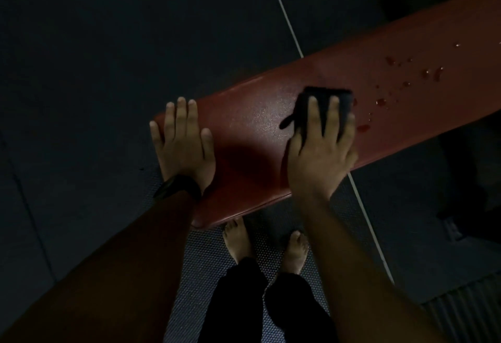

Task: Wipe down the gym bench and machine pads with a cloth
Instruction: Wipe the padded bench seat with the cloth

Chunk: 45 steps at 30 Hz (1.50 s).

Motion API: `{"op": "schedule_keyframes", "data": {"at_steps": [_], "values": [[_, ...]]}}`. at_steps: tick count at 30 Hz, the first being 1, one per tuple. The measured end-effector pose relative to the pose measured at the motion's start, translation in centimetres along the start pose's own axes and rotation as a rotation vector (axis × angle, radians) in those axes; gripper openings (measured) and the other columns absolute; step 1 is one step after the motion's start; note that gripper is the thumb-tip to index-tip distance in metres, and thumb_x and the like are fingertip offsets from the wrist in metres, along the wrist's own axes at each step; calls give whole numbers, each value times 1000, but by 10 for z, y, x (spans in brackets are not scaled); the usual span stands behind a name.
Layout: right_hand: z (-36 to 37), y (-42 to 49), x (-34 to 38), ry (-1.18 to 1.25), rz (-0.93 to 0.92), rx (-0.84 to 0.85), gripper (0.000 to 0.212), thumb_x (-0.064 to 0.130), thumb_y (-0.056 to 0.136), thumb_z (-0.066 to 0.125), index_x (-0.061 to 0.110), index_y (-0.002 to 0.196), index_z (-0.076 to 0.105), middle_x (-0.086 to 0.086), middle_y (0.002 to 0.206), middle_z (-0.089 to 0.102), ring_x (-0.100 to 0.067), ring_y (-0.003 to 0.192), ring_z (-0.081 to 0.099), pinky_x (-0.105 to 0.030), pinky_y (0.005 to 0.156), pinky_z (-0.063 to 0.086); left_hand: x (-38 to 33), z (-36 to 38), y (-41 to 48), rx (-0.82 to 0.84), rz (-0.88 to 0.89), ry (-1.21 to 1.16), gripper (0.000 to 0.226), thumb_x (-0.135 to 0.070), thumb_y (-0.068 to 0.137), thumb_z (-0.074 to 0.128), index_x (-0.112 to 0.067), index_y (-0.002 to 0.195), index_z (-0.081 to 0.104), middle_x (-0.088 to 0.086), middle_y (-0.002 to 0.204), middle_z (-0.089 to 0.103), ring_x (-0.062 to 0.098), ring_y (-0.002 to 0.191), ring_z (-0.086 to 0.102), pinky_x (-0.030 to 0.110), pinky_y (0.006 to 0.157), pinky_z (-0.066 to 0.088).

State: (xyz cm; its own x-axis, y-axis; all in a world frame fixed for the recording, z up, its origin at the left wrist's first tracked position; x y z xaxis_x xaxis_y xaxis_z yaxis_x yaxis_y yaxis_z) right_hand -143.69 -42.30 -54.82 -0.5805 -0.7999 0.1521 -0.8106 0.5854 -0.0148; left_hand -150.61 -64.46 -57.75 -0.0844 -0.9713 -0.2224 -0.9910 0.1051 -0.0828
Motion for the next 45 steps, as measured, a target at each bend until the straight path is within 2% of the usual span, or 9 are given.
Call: {"op": "schedule_keyframes", "data": {"at_steps": [4,11,17,20,28,33,35,42,45], "values": [[8,-76,28,57,72,-50,58,33,96,59,31,152,44,-2,162,36,-39,144,35,-58,95,46,-2,-1,1,53,-16,33,65,-39,102,19,-12,161,18,8,169,15,24,157,6,55,125,-1],[14,-32,56,-35,-689,36,59,41,95,62,37,151,44,-1,161,39,-37,143,38,-54,95,47,-10,-7,-1,123,93,13,67,-42,101,24,-12,160,23,8,169,18,26,157,9,54,124,0],[-6,10,-25,-32,-4,12,65,39,98,51,35,159,27,0,168,22,-37,151,23,-60,105,40,-40,-11,5,166,53,60,69,-41,102,35,-11,161,19,8,170,14,26,157,7,62,122,3],[-3,-38,-4,4,56,-19,64,37,96,50,31,157,33,-3,166,26,-40,149,28,-61,103,43,-64,-6,12,192,78,68,68,-43,104,31,-11,161,16,9,170,11,27,157,5,65,122,3],[6,30,20,-59,-721,69,65,41,97,59,38,156,32,0,166,27,-36,150,27,-59,103,41,-66,5,13,158,40,59,60,-38,108,21,-16,163,11,5,171,5,23,157,0,63,123,-1],[-7,41,-28,-2,84,-9,66,42,100,49,36,160,22,1,169,16,-35,153,20,-59,103,41,-68,5,15,155,28,93,61,-41,106,21,-17,162,12,6,170,9,24,157,3,63,121,0],[-6,3,-11,11,172,-33,65,38,98,54,32,158,30,-2,167,23,-38,150,26,-61,98,45,-68,6,15,167,29,102,62,-43,106,20,-17,162,11,7,171,7,25,157,2,64,121,0],[11,18,35,-22,-664,40,53,43,101,44,35,153,40,-3,163,35,-39,144,37,-57,94,46,-68,9,12,172,105,93,63,-47,104,17,-22,162,13,5,171,6,26,157,0,63,121,-1],[6,81,26,-79,-702,117,58,39,100,44,40,156,30,-1,167,25,-37,150,26,-59,98,41,-69,10,10,146,131,81,64,-47,103,19,-23,162,18,5,170,11,26,157,4,62,122,1]]}}
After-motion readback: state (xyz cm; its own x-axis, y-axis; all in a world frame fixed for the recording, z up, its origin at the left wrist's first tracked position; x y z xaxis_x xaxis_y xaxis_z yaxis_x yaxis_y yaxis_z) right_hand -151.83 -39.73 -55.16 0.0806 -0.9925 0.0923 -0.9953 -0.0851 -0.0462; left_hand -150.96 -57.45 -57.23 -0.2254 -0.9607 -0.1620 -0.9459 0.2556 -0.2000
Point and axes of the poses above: each hand's wrist, its own y-axis towards the middle knuckle, its own z-axis out of the palm, x = y × z, the point moved 4 cm from there along y, towards the middle knuckle
